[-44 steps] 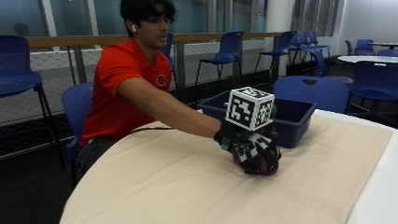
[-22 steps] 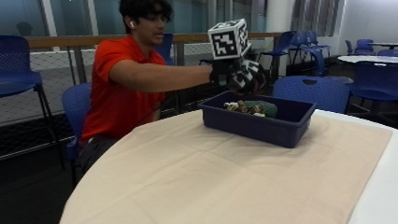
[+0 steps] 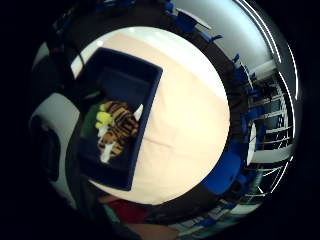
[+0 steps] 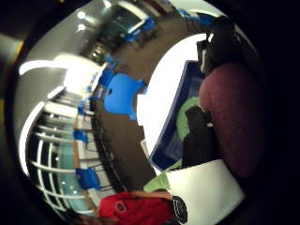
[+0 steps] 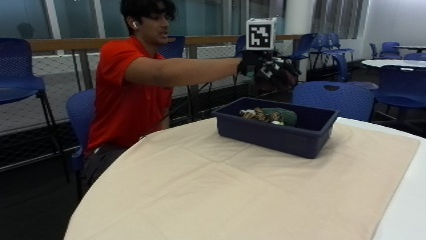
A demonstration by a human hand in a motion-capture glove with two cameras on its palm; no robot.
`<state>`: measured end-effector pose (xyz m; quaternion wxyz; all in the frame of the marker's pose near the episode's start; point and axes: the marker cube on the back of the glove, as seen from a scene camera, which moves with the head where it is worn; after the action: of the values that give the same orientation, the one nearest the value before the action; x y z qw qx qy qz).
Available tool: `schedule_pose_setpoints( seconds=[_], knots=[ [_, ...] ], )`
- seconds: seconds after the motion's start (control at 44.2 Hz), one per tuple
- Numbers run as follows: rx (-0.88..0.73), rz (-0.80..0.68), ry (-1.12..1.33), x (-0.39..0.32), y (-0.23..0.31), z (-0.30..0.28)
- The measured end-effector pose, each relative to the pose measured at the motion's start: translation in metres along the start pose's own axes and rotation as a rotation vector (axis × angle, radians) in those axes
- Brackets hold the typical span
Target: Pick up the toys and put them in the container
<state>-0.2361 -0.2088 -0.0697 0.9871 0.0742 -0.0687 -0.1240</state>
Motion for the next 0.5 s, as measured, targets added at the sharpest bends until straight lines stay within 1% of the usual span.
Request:
schedule_pose_setpoints(
  seconds=[0.045,0.113,0.158,0.249,0.294,0.385,0.498],
  knots=[
    [-0.113,0.028,0.004,0.002,0.001,0.011],
    [-0.298,0.000,0.018,0.005,0.010,0.028],
    [-0.343,-0.040,0.015,0.009,0.018,0.034],
    [-0.282,-0.072,-0.015,0.028,0.031,0.037],
    [-0.258,-0.051,-0.016,0.041,0.038,0.036],
    [-0.268,0.003,0.001,0.068,0.056,0.038],
    [-0.235,0.029,0.044,0.100,0.079,0.037]
  ],
)
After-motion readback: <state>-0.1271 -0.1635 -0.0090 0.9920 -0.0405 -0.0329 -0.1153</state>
